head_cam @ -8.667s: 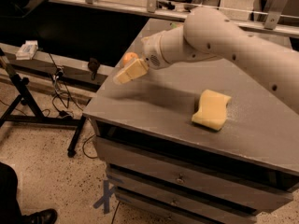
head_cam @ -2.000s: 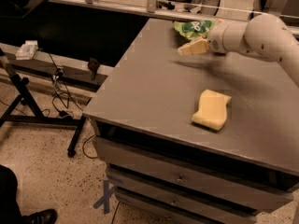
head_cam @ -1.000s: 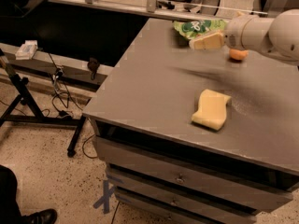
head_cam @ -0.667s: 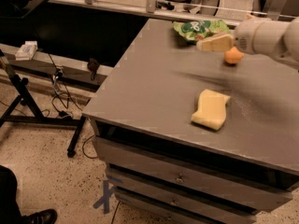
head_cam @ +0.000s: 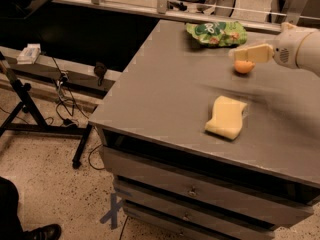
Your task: Move orange near green rice chip bag
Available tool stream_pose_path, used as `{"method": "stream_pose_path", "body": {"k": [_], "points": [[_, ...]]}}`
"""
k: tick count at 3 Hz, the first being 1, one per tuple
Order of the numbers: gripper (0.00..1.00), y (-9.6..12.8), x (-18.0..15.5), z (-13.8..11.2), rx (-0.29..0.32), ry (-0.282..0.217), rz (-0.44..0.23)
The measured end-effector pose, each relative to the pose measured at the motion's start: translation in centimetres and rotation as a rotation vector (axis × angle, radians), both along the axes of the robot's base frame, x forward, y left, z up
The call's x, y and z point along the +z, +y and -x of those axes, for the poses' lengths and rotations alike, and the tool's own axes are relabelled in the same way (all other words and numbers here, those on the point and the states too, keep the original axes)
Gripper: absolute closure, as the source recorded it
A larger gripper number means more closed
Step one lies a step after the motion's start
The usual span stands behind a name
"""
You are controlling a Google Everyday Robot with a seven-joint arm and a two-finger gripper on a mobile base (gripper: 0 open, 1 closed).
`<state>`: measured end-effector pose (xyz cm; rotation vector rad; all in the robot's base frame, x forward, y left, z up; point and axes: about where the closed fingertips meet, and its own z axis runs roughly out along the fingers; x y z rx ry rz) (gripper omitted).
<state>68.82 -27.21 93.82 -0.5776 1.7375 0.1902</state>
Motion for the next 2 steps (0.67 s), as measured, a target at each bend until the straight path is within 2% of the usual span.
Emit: {"method": "stream_pose_path", "body": {"k": [2], "points": [[0.0, -2.1, -0.7, 2.6, 0.041, 0.039, -0.051]]}}
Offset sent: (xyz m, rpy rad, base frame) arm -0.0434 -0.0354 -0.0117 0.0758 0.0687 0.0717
